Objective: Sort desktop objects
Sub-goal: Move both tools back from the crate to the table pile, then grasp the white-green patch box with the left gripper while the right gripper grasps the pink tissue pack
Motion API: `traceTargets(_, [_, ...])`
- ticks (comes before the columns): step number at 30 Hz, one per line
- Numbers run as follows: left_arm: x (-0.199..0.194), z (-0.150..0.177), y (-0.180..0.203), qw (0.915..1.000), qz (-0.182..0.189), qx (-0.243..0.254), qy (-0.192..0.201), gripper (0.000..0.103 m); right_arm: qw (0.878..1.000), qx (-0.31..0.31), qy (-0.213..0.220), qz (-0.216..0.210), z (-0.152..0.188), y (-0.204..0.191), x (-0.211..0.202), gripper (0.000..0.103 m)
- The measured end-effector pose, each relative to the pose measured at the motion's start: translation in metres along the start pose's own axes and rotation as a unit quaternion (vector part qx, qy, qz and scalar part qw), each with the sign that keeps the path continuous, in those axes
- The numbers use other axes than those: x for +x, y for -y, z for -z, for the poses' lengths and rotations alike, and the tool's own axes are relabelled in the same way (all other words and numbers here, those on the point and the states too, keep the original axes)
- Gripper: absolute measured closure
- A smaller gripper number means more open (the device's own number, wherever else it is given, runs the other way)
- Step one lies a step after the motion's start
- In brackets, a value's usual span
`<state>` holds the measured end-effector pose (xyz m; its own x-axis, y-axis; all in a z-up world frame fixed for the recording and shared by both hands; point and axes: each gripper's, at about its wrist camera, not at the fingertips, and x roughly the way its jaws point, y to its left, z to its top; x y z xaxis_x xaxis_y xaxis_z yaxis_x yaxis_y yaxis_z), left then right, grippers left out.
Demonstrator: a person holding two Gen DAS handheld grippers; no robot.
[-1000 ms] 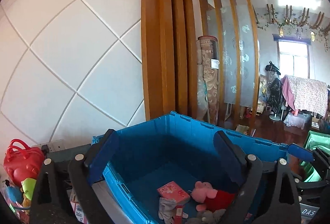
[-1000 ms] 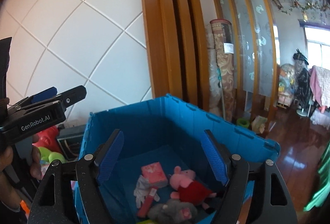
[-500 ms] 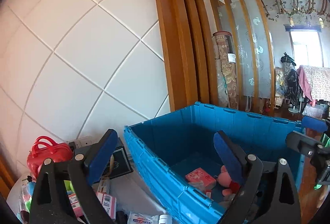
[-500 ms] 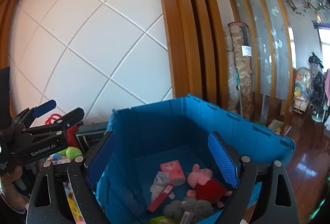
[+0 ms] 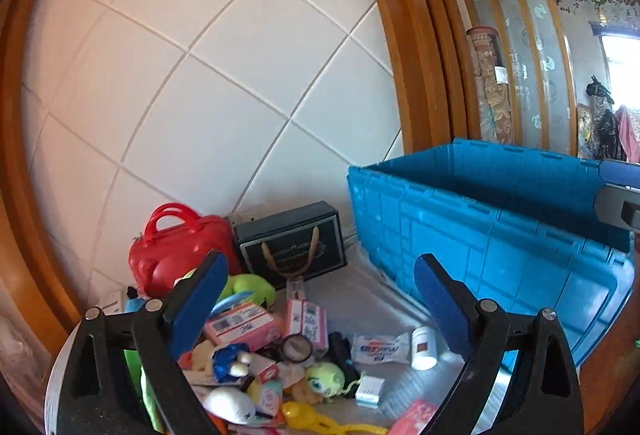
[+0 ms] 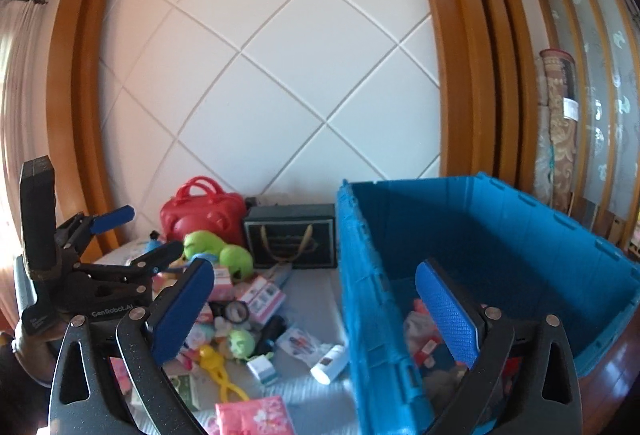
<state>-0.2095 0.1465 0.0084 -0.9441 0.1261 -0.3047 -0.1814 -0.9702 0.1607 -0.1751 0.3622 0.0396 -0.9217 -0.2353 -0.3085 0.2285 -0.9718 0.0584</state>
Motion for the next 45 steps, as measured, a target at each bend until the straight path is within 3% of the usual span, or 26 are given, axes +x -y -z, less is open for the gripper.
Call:
traceTargets(7, [-0.004, 0.06, -0.062, 0.9976, -0.005, -0.033, -0.061, 0.008, 0.991, 0.03, -0.123, -0.036, 0.073, -0.058, 0.055, 0.0])
traceTargets(12, [0.0, 0.09, -0.085, 0.995, 0.008, -0.044, -0.09, 0.008, 0.965, 0.06, -0.251, -0.041, 0.151, -0.079, 0.096, 0.0])
traceTargets(17, [0.002, 0.103, -0.094, 0.9939, 0.018, -0.034, -0.103, 0.008, 0.934, 0.134, -0.331, 0.031, 0.209, -0.069, 0.13, 0.0])
traceTargets(20, [0.004, 0.107, -0.099, 0.9935, 0.026, -0.032, -0.107, 0.008, 0.898, 0.227, -0.371, 0.066, 0.235, -0.059, 0.149, 0.0])
traceTargets(21, [0.005, 0.108, -0.101, 0.9933, 0.026, -0.031, -0.109, 0.008, 0.887, 0.26, -0.373, 0.074, 0.241, -0.056, 0.153, 0.0])
traceTargets(23, [0.008, 0.113, -0.104, 0.9925, 0.03, -0.032, -0.114, 0.008, 0.883, 0.299, -0.349, 0.099, 0.246, -0.054, 0.158, 0.0])
traceTargets(26, [0.011, 0.123, -0.109, 0.9906, 0.04, -0.041, -0.124, 0.008, 0.87, 0.321, -0.349, 0.136, 0.25, -0.056, 0.173, 0.001])
traceTargets(28, [0.015, 0.134, -0.108, 0.9893, 0.049, -0.038, -0.132, 0.008, 0.867, 0.304, -0.36, 0.165, 0.254, -0.061, 0.187, 0.0])
traceTargets(32, [0.024, 0.165, -0.097, 0.9812, 0.09, -0.008, -0.171, 0.008, 0.871, 0.285, -0.363, 0.167, 0.254, -0.063, 0.199, 0.0])
traceTargets(36, [0.034, 0.204, -0.078, 0.9617, 0.162, 0.029, -0.219, 0.008, 0.892, 0.194, -0.382, 0.147, 0.247, -0.065, 0.212, 0.0])
traceTargets(41, [0.051, 0.24, -0.052, 0.9381, 0.204, 0.114, -0.255, 0.008, 0.887, 0.184, -0.402, 0.135, 0.25, -0.058, 0.216, 0.0])
traceTargets(45, [0.07, 0.258, -0.044, 0.9171, 0.214, 0.172, -0.289, 0.008, 0.887, 0.169, -0.409, 0.135, 0.252, -0.06, 0.22, 0.0])
